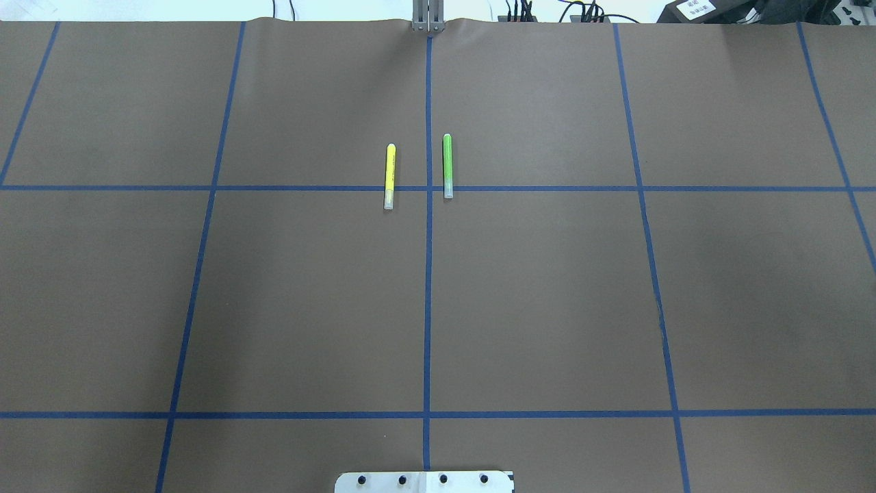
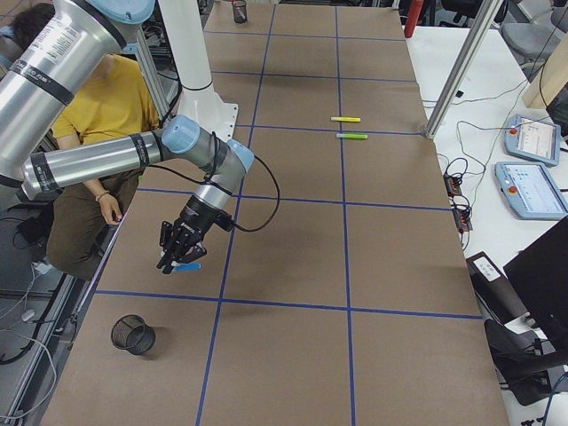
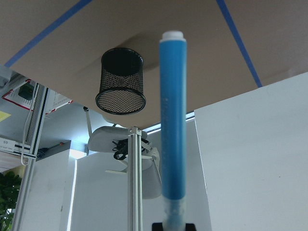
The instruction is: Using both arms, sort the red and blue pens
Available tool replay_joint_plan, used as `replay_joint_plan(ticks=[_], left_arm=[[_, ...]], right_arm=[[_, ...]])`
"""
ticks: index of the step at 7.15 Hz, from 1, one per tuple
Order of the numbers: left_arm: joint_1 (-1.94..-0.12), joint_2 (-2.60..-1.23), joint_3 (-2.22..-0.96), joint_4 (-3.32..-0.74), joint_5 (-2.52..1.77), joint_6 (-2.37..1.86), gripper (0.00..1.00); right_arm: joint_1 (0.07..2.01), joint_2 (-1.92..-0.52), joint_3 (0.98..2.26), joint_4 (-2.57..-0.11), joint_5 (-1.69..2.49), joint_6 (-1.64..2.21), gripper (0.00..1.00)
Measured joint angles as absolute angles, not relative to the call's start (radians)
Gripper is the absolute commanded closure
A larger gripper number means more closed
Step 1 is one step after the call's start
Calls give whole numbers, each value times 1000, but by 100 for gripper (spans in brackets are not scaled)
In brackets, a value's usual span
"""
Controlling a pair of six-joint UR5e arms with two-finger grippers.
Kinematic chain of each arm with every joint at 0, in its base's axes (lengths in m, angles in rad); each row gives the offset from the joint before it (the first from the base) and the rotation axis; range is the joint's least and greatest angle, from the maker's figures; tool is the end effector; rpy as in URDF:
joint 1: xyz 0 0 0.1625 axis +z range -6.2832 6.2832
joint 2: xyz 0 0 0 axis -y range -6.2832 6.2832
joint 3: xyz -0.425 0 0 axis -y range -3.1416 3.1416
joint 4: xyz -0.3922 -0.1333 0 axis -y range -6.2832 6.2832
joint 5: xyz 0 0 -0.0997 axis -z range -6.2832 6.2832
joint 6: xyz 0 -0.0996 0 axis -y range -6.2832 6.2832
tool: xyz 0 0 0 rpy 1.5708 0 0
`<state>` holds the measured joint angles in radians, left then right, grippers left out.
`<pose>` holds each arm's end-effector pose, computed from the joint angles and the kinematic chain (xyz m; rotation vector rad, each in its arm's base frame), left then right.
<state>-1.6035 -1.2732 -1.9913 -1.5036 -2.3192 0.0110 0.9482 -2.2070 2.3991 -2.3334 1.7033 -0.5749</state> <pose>-0.0775 -0.3659 0.5881 0.0694 0.7469 0.0002 0.0025 -0.2025 0.5664 -0.6050 -0.1218 -1.1239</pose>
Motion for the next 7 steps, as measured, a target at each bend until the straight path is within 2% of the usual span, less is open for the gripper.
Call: replay_joint_plan(ticks=[3,7], left_arm=[[-1604,-1271,-1993,-1513,-2319,19,0],[-1603,-1260,-1998,-1545,-2319,23,0]], right_arm=[[947,-2371,2241,-2015,1735,-573,100],[944,-2441,2144,-1966,1754,-571,100]])
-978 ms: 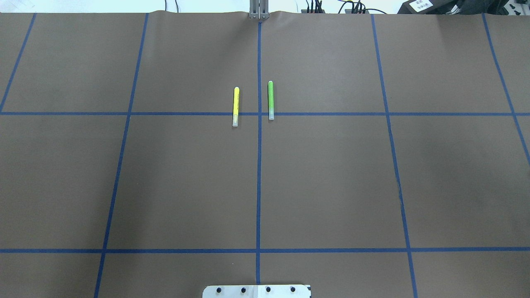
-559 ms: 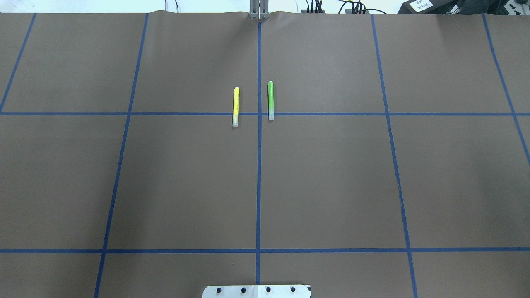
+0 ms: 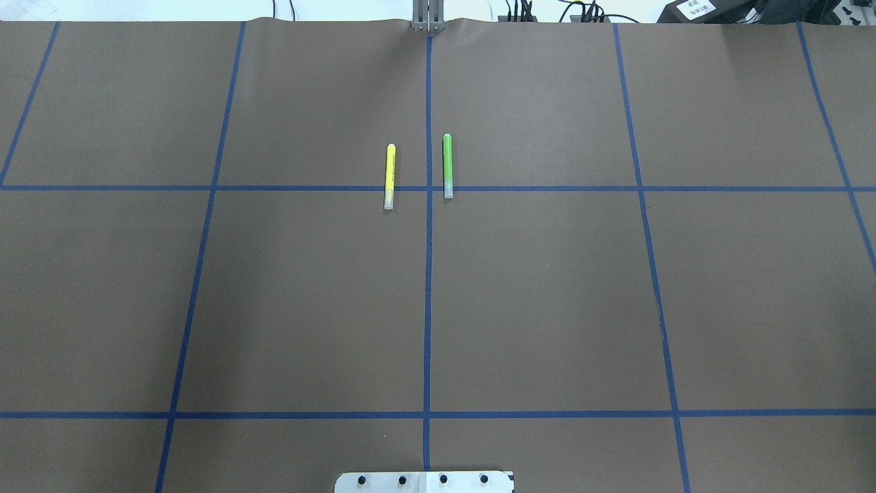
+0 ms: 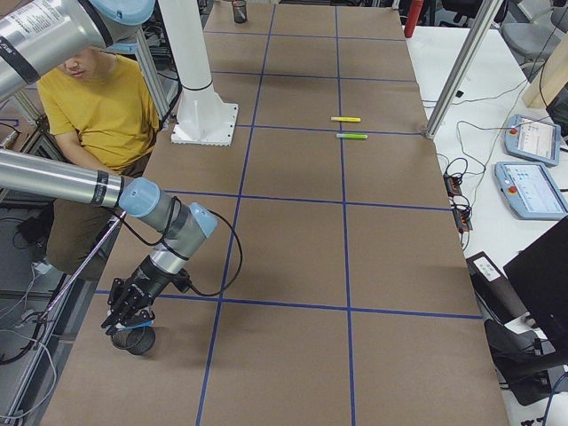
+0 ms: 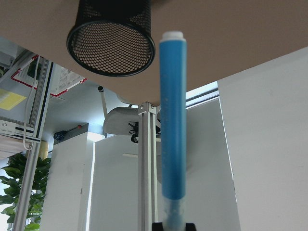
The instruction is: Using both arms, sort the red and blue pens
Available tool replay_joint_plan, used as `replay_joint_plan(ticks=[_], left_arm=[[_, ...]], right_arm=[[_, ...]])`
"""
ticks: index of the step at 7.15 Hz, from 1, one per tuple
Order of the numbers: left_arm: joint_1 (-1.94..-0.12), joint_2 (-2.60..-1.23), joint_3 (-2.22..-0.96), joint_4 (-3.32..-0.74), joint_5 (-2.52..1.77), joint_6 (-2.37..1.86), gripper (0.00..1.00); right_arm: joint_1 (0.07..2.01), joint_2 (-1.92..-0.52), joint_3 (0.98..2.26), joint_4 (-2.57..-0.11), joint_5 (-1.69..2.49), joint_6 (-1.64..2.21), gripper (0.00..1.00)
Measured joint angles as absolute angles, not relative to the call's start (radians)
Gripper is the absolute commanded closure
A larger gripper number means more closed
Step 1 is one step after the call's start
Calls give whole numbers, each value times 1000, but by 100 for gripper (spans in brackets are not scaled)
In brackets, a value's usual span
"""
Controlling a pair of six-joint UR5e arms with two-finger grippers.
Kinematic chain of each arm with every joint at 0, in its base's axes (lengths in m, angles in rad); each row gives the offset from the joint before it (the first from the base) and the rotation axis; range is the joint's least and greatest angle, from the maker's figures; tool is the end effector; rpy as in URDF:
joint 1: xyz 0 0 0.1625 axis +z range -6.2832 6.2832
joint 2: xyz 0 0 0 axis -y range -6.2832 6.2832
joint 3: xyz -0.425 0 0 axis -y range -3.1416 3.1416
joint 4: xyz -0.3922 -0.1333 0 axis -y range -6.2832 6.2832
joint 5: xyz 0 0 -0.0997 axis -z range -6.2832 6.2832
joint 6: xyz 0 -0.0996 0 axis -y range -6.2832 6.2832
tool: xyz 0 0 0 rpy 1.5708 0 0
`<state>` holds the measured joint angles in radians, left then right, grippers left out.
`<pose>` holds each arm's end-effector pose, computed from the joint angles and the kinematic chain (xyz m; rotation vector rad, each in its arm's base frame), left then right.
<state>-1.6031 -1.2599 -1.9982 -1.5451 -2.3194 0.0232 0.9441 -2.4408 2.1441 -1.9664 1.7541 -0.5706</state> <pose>-0.0773 -0.3631 0.5852 0.1073 0.7454 0.0253 0.0555 -0.1197 0.6902 -0.7319 -0.1648 -1.0807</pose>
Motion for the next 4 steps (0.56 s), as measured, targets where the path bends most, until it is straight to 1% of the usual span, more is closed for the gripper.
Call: replay_joint_plan(ticks=[4], left_arm=[[-1604,-1259,-2006,-1546,-2319,33,0]], right_arm=[[942,-2442,2098,-1934,1925,-565,100]])
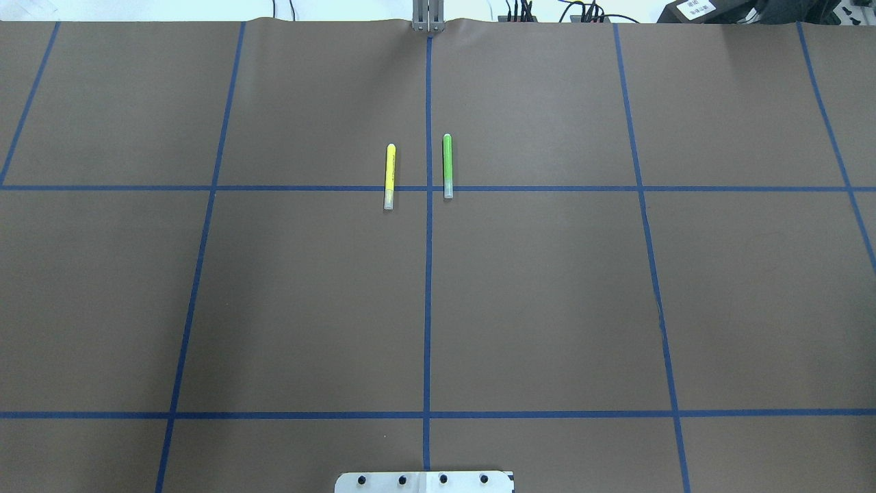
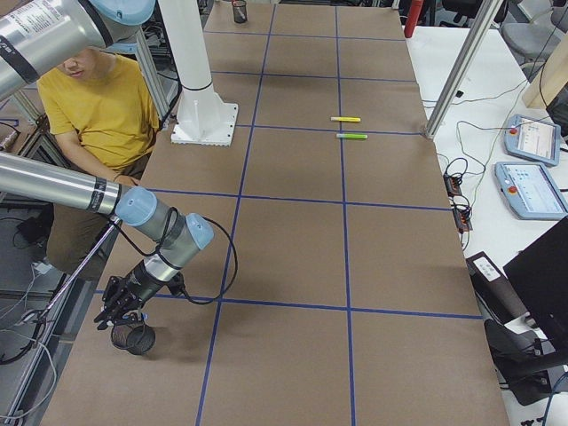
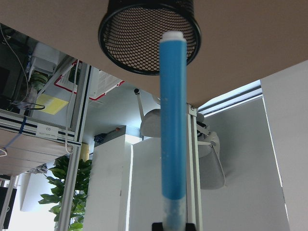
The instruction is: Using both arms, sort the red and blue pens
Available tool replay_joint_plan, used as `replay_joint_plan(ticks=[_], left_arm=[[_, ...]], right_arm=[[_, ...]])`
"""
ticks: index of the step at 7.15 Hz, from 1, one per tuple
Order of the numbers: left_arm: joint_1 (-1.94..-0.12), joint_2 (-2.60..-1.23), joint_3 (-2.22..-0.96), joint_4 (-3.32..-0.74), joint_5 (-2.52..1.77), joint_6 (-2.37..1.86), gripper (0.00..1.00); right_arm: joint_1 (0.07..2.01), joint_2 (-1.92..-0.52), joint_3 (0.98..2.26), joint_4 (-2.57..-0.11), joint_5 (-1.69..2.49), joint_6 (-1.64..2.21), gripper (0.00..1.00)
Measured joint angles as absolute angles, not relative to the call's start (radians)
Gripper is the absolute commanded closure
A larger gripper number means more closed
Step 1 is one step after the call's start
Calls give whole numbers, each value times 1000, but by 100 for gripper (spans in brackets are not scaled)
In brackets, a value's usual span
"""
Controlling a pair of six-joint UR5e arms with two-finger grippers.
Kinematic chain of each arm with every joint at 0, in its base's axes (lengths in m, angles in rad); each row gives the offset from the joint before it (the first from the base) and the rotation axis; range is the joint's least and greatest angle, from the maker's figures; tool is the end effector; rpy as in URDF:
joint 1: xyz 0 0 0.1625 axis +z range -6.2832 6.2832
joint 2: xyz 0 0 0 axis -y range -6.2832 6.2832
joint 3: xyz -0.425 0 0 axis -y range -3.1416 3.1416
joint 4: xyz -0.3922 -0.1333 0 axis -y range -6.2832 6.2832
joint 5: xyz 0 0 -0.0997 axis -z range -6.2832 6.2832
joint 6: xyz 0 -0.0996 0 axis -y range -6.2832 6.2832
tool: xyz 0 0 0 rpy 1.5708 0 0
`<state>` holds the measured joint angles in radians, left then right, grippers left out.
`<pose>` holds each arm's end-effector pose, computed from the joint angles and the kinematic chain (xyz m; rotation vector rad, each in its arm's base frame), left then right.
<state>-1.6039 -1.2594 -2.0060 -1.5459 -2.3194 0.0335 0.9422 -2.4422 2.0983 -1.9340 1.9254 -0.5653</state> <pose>-0.0776 -0.3630 0.5814 0.1191 0.7444 0.0374 0.0451 -0.1059 0.7041 -0.7424 -0.3319 -1.0058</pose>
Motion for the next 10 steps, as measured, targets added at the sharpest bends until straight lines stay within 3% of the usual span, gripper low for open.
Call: replay_joint_plan(ticks=[3,10], left_arm=[[-1604,-1259,-2009,-1546,-2319,34,0],[-1604,-1261,-2010,-1546,-2319,34,0]], right_arm=[[942,-2442,2027,-1863,1956,-566,100],[941,-2444,1993,-1858,2018,-565,100]])
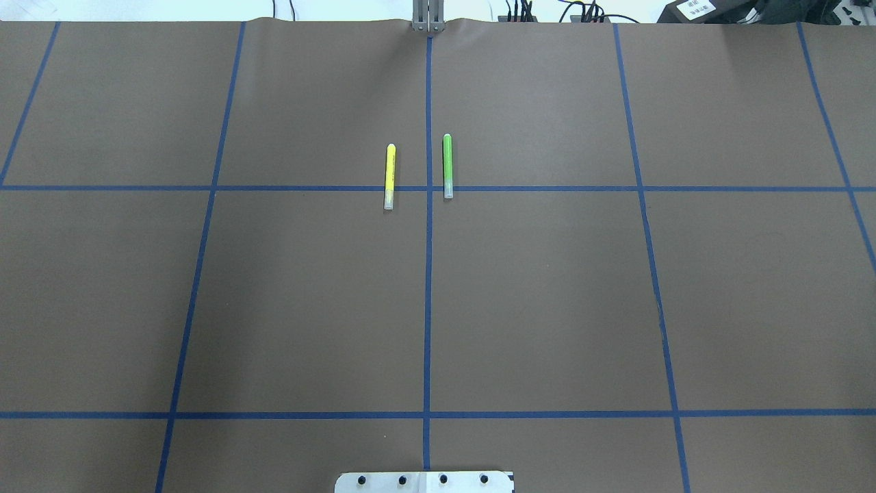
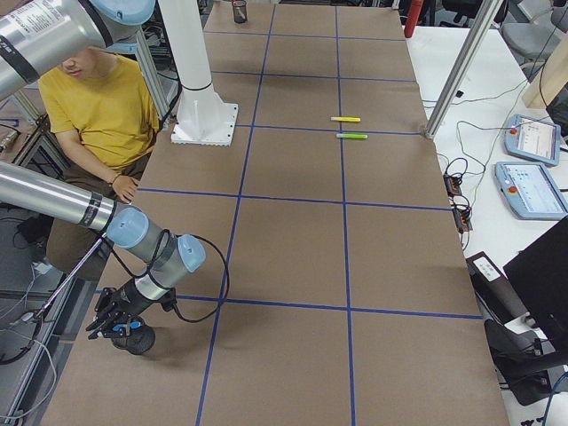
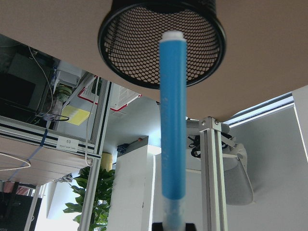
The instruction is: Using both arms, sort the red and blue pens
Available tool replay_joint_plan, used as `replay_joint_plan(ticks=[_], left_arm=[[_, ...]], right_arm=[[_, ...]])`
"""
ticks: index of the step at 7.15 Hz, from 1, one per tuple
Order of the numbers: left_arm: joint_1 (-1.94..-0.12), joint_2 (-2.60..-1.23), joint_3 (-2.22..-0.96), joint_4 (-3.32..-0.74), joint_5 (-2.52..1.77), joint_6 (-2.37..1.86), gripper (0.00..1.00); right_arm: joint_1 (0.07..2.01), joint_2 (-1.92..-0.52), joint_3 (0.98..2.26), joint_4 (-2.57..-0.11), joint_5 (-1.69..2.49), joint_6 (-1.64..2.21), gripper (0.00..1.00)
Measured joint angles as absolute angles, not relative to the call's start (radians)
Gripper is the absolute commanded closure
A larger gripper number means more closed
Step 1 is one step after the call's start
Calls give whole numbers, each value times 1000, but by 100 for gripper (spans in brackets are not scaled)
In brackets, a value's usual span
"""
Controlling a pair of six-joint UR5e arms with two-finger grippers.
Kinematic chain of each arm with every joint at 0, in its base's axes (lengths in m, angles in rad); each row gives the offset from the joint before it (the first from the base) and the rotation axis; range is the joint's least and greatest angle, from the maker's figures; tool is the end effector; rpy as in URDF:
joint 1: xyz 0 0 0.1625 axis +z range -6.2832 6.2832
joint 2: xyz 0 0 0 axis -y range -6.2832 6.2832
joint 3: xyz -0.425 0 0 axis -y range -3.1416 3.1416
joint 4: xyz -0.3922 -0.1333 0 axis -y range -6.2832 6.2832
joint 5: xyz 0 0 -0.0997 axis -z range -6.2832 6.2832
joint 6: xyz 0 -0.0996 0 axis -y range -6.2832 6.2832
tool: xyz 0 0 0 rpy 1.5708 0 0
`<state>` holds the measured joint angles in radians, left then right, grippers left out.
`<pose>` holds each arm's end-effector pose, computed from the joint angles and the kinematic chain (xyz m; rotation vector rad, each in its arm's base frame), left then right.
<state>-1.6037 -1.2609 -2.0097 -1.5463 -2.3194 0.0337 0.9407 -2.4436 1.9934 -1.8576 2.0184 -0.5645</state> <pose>-0.0775 -0.3637 0.5790 0.1244 0.7442 0.0399 0.0487 -0.0863 0.7398 -0.7684 -0.4196 -0.9566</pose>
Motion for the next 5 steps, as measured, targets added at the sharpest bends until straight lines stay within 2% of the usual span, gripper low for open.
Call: replay_joint_plan(ticks=[2,3,4,5], left_arm=[[-1603,-1261,-2010,-1546,-2319,34,0],[-1603,-1261,-2009,-1546,-2319,34,0],[-1603,-1261,-2010,-1546,-2319,34,0],[-1603,-1261,-2010,-1546,-2319,34,0]], right_arm=[[940,-2444,1989,-1859,2023,-565,100],[941,-2444,1989,-1859,2023,-566,90],[941,-2445,1988,-1859,2023,-566,29],[942,-2446,1988,-1858,2023,-566,0]])
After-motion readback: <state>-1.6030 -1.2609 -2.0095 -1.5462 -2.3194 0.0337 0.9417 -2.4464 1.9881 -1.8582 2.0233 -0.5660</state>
